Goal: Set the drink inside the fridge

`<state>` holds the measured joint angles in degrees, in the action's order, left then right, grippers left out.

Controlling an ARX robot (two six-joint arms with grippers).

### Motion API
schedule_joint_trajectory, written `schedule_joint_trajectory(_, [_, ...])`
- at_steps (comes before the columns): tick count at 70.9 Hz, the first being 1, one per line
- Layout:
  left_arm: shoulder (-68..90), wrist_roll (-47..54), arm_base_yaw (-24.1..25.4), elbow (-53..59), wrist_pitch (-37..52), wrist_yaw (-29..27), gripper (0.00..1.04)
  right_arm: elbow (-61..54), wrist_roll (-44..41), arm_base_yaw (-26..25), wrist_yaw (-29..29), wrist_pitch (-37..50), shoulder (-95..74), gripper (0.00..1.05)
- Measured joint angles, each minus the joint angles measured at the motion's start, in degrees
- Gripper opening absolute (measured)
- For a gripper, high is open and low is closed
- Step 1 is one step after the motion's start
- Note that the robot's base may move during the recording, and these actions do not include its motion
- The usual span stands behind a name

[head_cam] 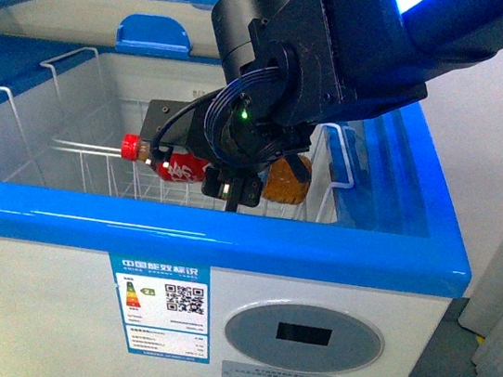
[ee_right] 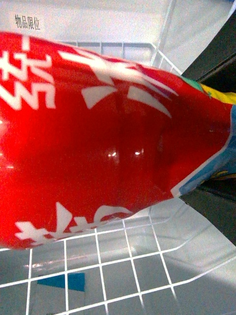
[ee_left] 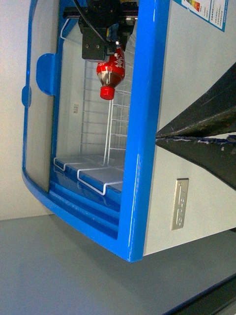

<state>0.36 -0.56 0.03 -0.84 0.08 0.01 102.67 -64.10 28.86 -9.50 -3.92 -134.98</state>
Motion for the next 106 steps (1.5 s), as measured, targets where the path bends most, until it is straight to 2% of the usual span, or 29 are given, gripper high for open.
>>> schedule_joint_trajectory(16, [0.0,0.0,0.0,0.0,0.0,0.0,0.03,-0.22,2.8,0.07,1.14,-0.42,-0.57,0.35])
schedule_joint_trajectory(22, [0.0,0.0,0.0,0.0,0.0,0.0,0.03,-0.55,4.87,0.28,2.29,-1.95,-0.74,0.58])
schedule_joint_trajectory(38, [0.0,0.0,0.0,0.0,0.0,0.0,0.03,-1.53,8.07,0.5,4.59,-3.43,1.22,0.98])
schedule_joint_trajectory(48, [0.0,0.0,0.0,0.0,0.0,-0.02,0.03,-4.37,11.02,0.63,7.28,-3.8,5.99,0.98])
schedule_joint_trajectory(54, [0.0,0.0,0.0,0.0,0.0,0.0,0.03,-7.15,15.82,0.74,9.99,-3.45,11.85,0.98])
schedule_joint_trajectory(64, [0.0,0.0,0.0,0.0,0.0,0.0,0.03,-13.11,21.73,0.22,10.84,1.84,21.2,0.98])
schedule_joint_trajectory(71, [0.0,0.02,0.0,0.0,0.0,0.0,0.03,-17.79,26.29,-1.38,5.38,8.48,27.21,0.98])
schedule_joint_trajectory(75, [0.0,0.04,0.0,0.0,0.0,-0.02,0.03,-20.98,30.99,-2.69,-0.74,10.4,31.47,0.98])
schedule_joint_trajectory(78, [0.0,0.04,0.0,0.0,0.0,-0.02,0.03,-24.7,36.04,-3.8,-5.18,10.1,36.15,0.98])
schedule_joint_trajectory(82, [0.0,0.04,0.0,0.0,0.0,0.0,0.03,-32.85,47.01,-4.5,-11.19,8.09,46.23,0.98])
schedule_joint_trajectory(87, [0.0,0.07,0.0,0.0,0.0,-0.02,0.03,-39.93,53.57,-3.78,-14.53,5.38,55.25,0.98])
schedule_joint_trajectory(96, [0.0,0.07,0.0,0.0,0.0,0.0,0.03,-54.51,64.06,1.2,-23.28,-2.6,75.21,0.98])
schedule_joint_trajectory(103, [0.0,0.07,0.0,0.0,0.0,-0.02,0.03,-63.21,71.01,8.5,-35.45,-13.18,90.71,0.98])
schedule_joint_trajectory(106, [0.0,0.07,0.0,0.0,0.0,-0.02,0.03,-66.25,70.99,10.16,-35.74,-12.7,95.93,0.95])
